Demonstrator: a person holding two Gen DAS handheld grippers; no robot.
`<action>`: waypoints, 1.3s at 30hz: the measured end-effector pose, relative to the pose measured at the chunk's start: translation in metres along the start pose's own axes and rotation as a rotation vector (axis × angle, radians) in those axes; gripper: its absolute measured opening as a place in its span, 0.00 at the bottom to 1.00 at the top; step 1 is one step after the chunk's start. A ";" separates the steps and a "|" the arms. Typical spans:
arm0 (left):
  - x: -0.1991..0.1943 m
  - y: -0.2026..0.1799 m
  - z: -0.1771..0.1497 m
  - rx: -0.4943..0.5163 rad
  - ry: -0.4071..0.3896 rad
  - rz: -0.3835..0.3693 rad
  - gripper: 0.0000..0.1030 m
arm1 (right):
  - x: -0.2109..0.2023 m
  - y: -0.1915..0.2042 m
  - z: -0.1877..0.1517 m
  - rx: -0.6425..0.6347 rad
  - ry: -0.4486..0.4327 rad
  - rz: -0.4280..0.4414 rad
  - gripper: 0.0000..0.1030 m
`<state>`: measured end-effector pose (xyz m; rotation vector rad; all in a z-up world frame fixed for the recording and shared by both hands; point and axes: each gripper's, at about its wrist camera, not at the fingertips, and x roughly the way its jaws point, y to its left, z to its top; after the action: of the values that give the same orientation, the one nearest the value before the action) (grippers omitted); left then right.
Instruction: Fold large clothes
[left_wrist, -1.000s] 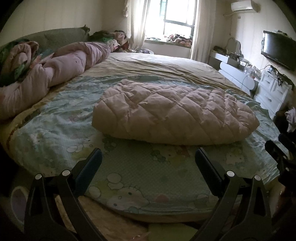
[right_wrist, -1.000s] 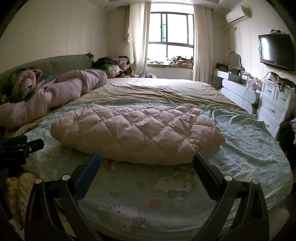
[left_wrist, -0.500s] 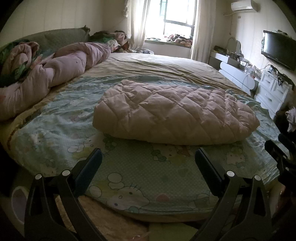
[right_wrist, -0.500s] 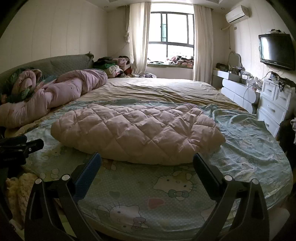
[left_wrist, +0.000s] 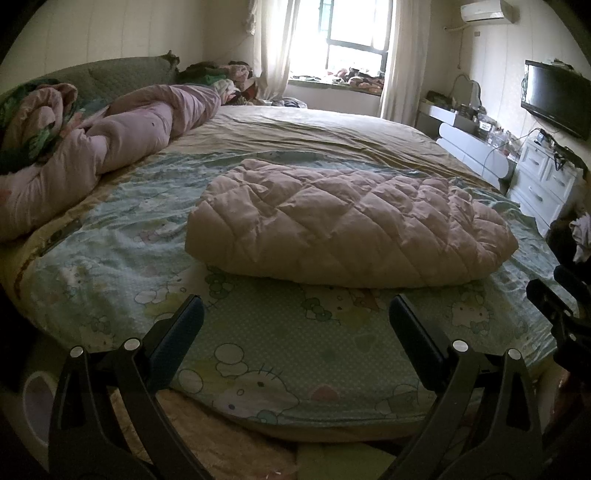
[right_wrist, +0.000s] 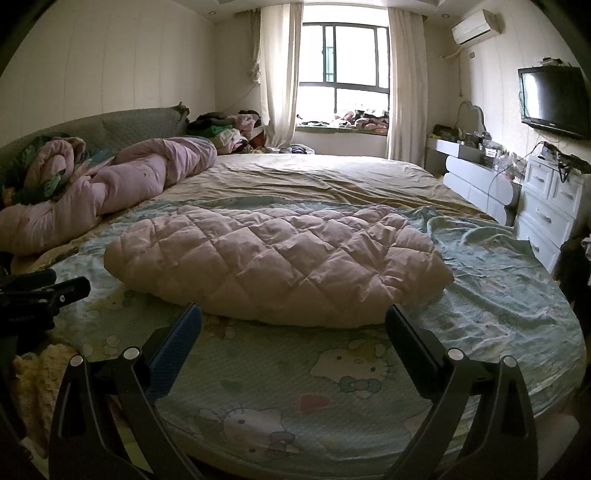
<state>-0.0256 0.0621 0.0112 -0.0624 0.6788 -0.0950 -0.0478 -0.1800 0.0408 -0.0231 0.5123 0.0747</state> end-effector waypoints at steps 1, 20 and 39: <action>0.001 0.000 0.000 0.000 0.002 0.001 0.91 | 0.000 0.000 0.000 0.001 0.000 0.000 0.96; 0.000 0.000 0.000 0.001 0.004 -0.004 0.91 | -0.001 0.004 0.000 -0.007 0.002 0.011 0.96; -0.002 -0.002 -0.003 0.012 0.022 -0.010 0.91 | -0.006 0.003 0.000 -0.023 0.004 0.015 0.96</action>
<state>-0.0292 0.0605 0.0097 -0.0534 0.6996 -0.1094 -0.0530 -0.1771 0.0441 -0.0421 0.5154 0.0954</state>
